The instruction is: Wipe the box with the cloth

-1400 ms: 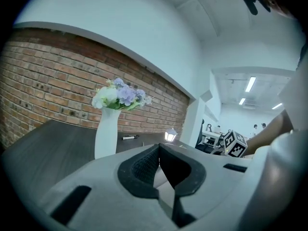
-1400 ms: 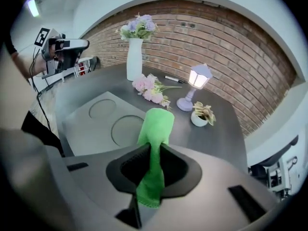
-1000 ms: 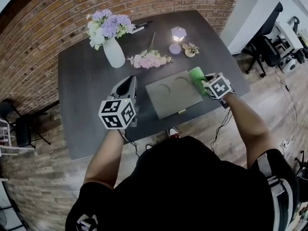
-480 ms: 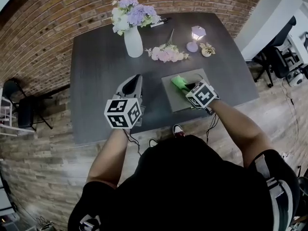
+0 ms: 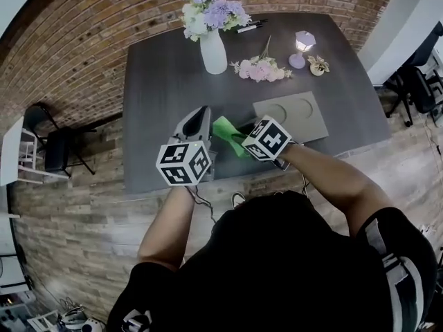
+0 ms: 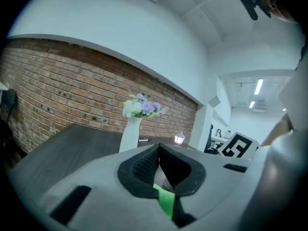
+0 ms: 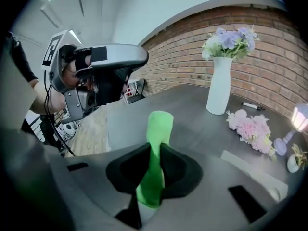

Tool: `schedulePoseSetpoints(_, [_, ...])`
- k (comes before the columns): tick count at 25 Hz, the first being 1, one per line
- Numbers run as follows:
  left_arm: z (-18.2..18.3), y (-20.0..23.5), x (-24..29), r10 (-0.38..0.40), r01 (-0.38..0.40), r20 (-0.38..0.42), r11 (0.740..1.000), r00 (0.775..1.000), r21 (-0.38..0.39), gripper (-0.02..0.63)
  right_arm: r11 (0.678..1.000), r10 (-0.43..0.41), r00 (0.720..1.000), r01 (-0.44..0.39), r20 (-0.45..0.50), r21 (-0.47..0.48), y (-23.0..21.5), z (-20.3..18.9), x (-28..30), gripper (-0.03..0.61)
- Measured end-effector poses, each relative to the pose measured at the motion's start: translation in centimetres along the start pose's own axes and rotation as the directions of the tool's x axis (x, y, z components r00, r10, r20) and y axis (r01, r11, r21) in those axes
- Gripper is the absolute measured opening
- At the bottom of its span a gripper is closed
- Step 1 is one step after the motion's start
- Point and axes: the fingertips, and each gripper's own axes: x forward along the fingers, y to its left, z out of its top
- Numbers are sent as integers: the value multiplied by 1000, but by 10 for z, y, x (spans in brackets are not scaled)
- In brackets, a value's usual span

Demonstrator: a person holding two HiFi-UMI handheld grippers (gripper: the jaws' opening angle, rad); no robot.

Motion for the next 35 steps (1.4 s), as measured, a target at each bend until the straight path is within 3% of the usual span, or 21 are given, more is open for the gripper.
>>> schedulePoseSetpoints(8, [-14, -44, 11, 15, -14, -29, 1000, 999, 27, 9, 997, -72, 996, 73, -51, 23, -59, -55, -41, 57])
schedulePoseSetpoints(14, [-27, -80, 31, -6, 8, -54, 999, 999, 40, 9, 970, -226, 966, 234, -123, 60, -140, -117, -104, 57])
schedulePoseSetpoints(17, [-33, -101, 45, -34, 38, -74, 998, 997, 55, 9, 935, -324, 932, 342, -164, 92, -186, -153, -145, 58])
schedulePoseSetpoints(23, [-47, -142, 71, -96, 105, -114, 992, 989, 76, 9, 819, -490, 831, 542, -263, 190, -255, -231, -242, 58])
schedulePoseSetpoints(26, [-53, -155, 80, -108, 120, -131, 989, 985, 86, 9, 784, -519, 815, 574, -256, 236, -266, -249, -272, 58])
schedulePoseSetpoints(29, [-55, -165, 86, -111, 125, -137, 988, 984, 93, 9, 781, -530, 824, 567, -203, 261, -268, -243, -282, 58])
schedulePoseSetpoints(35, [-49, -177, 91, -76, 91, -118, 988, 990, 125, 9, 828, -525, 850, 522, -46, 204, -267, -195, -282, 58])
